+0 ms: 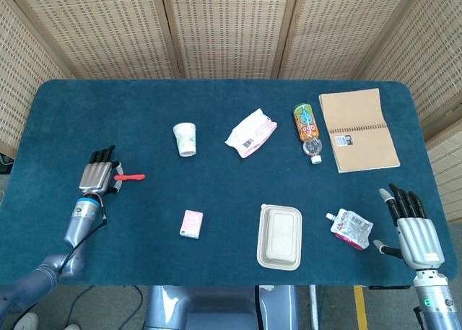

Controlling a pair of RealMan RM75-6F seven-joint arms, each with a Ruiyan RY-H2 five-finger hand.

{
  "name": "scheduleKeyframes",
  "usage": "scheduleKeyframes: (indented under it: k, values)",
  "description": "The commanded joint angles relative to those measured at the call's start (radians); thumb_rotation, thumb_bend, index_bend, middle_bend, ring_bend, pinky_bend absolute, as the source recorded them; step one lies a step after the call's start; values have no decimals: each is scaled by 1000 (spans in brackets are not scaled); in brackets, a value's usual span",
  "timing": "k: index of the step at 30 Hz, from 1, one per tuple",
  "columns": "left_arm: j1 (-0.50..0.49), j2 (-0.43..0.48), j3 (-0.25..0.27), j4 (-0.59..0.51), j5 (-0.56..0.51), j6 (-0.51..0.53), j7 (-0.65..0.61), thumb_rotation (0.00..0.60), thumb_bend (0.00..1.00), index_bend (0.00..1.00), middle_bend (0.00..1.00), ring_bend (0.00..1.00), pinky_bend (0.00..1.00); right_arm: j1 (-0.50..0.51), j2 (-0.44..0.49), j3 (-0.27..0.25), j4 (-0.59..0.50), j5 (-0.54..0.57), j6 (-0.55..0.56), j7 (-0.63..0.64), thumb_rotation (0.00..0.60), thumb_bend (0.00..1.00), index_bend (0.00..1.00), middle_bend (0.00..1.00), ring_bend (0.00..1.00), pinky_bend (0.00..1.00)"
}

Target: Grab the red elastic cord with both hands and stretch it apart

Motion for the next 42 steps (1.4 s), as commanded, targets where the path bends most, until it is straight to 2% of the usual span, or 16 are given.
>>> scheduleKeyframes:
  k: [1, 8, 14, 18, 21, 27, 31, 37, 39, 42]
  values:
    - [2, -6, 0, 8, 8, 8, -12, 600, 429, 568, 0, 0, 0, 0, 1, 0, 0, -1, 1, 2, 600, 0, 0, 0, 0, 0]
    - [14, 6, -2, -10, 28, 37, -41, 600, 435, 627, 0, 0, 0, 0, 1, -2, 1, 1, -2, 5, 600, 0, 0, 0, 0, 0]
    - [31, 54, -12, -97, 35, 50, -91, 600, 441, 667, 0, 0, 0, 1, 0, -2, 1, 1, -2, 5, 600, 0, 0, 0, 0, 0]
    - [55, 122, -31, -235, 72, 70, -257, 600, 441, 679, 0, 0, 0, 1, -1, -3, 0, 1, -3, 4, 600, 0, 0, 0, 0, 0]
    - [71, 180, -34, -343, 140, 88, -441, 600, 441, 683, 0, 0, 0, 2, -1, -2, -2, 1, -3, 1, 600, 0, 0, 0, 0, 0]
    - [67, 229, -27, -471, 277, 156, -684, 600, 440, 693, 0, 0, 0, 20, 9, 2, 2, -15, -15, -16, 600, 0, 0, 0, 0, 0]
    - [28, 189, -41, -480, 312, 178, -743, 600, 440, 695, 0, 0, 0, 63, 47, 16, -29, -37, -59, 38, 600, 0, 0, 0, 0, 0]
    - [-69, 110, -77, -514, 290, 112, -760, 600, 439, 696, 0, 0, 0, 151, 141, 55, -142, -14, -189, 254, 600, 1, 15, 0, 0, 0]
    - [-102, 72, -92, -510, 272, 94, -742, 600, 440, 697, 0, 0, 0, 176, 159, 78, -168, -5, -209, 308, 600, 17, 66, 0, 0, 0]
    - [-143, 21, -113, -501, 244, 73, -725, 600, 440, 699, 0, 0, 0, 211, 184, 101, -208, 5, -244, 361, 600, 66, 202, 0, 0, 0]
